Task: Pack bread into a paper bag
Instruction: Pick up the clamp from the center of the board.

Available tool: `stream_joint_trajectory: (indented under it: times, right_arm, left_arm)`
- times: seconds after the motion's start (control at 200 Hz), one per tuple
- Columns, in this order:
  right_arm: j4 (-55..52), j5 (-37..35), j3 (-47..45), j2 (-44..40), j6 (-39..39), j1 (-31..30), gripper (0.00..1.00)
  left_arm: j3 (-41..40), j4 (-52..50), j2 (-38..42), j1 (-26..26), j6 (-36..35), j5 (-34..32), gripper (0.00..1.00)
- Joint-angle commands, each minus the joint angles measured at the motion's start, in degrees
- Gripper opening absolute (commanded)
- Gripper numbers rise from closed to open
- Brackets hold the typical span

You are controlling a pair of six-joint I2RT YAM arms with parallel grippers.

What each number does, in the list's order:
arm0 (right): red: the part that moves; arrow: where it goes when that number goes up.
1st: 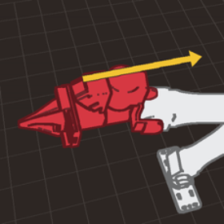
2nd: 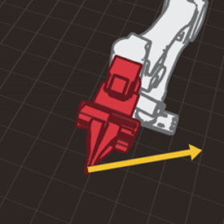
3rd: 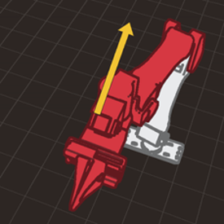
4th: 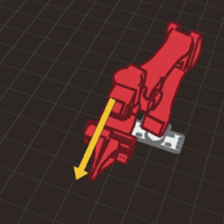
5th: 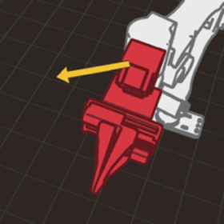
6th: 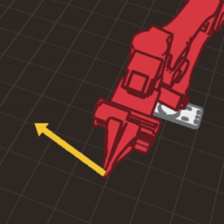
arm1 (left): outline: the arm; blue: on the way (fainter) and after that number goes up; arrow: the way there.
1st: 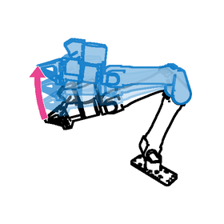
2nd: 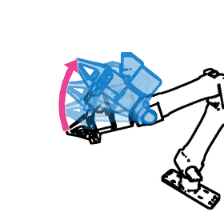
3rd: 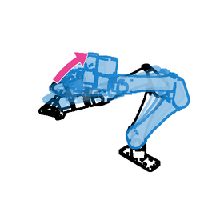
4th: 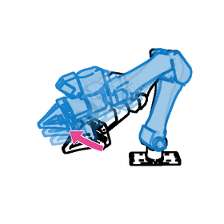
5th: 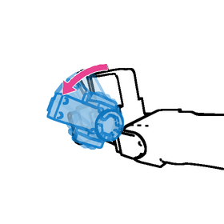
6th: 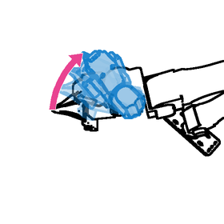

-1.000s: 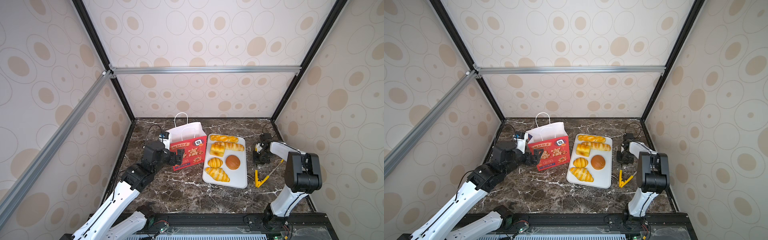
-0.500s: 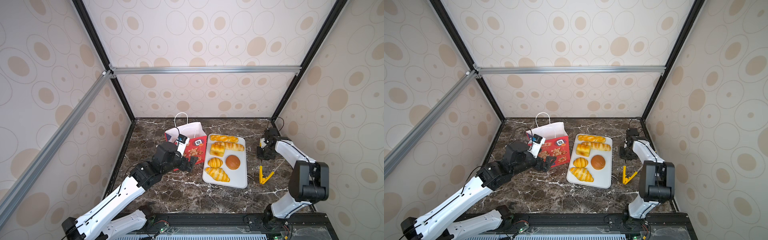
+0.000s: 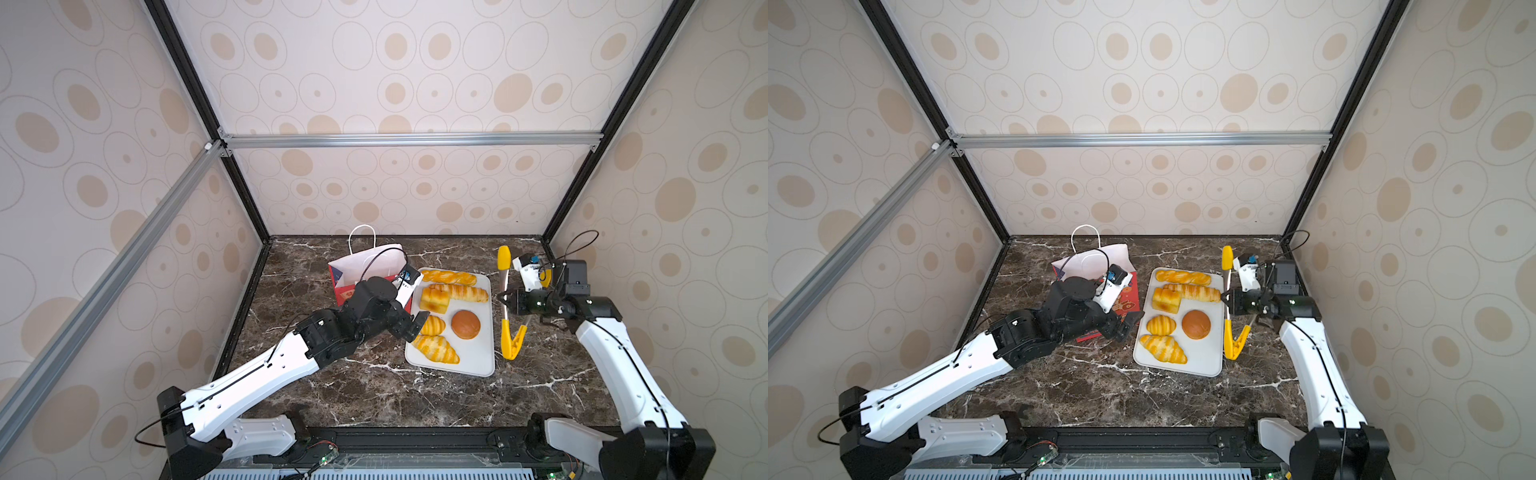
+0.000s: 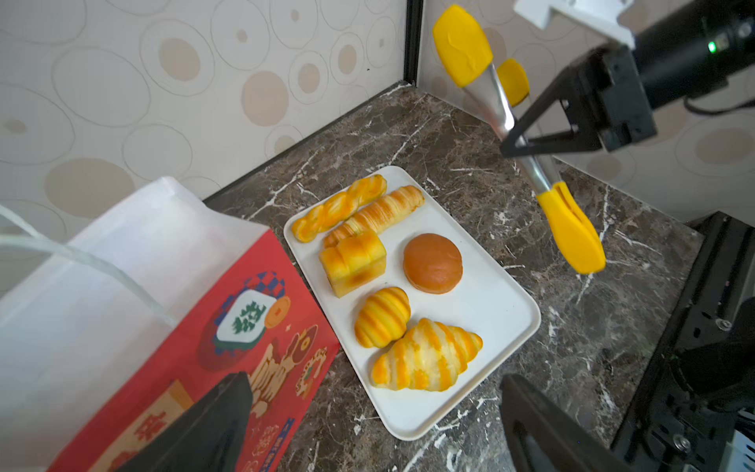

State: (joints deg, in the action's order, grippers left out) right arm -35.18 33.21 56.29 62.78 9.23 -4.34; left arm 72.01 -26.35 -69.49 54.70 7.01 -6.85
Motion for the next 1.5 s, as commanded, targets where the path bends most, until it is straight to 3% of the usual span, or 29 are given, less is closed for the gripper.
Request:
stream_joint_trajectory:
  times: [0.0,0.105,0.205,0.416,0.581,1.062,1.147,1.207,1.267,1.337,1.362,1.492]
  right_arm:
    - [15.31,23.92,-6.65,-4.51,3.74,-1.03,0.00]
    - [20.66,31.54,-8.55,-6.81,5.56,-5.80,0.00]
    - [24.45,35.39,-9.42,-10.35,5.52,-11.26,0.00]
    - [36.34,38.78,-12.77,-13.49,13.65,-13.66,0.00]
    - [34.92,36.93,-12.35,-13.05,12.73,-16.10,0.00]
    - [31.57,35.95,-8.98,-11.29,10.71,-20.36,0.00]
    - [30.21,35.87,-8.42,-11.00,9.66,-21.54,0.00]
    - [28.38,35.53,-7.96,-10.76,8.26,-22.18,0.00]
    - [28.02,35.30,-7.97,-10.48,7.82,-22.48,0.00]
    - [27.97,35.17,-8.04,-10.24,7.73,-22.64,0.00]
    - [27.97,35.17,-7.96,-10.14,7.73,-22.72,0.00]
    - [28.07,34.92,-7.61,-9.63,7.59,-23.07,0.00]
  left_arm:
    - [3.08,0.92,-1.81,0.20,-1.75,2.13,0.99]
    - [2.86,2.12,-1.72,-1.76,-1.10,8.44,0.99]
    - [-0.55,8.54,1.17,-6.91,3.26,21.11,0.99]
    - [-2.98,16.21,2.06,-7.24,7.94,32.40,0.99]
    - [-6.69,28.62,2.22,-7.08,14.26,41.08,0.99]
    - [-3.47,32.23,-4.70,-3.83,15.49,43.32,0.98]
    - [-3.37,32.99,-5.25,-3.86,15.49,43.88,0.85]
    - [-3.19,33.65,-5.47,-3.87,15.71,44.91,0.61]
    - [-3.10,34.47,-5.57,-3.84,16.05,45.97,0.28]
    - [-3.10,34.92,-5.64,-3.85,16.29,46.37,0.04]
    - [-3.16,35.09,-5.57,-3.88,16.37,46.61,0.00]
    - [-4.04,36.38,-5.24,-3.81,16.92,47.85,0.00]
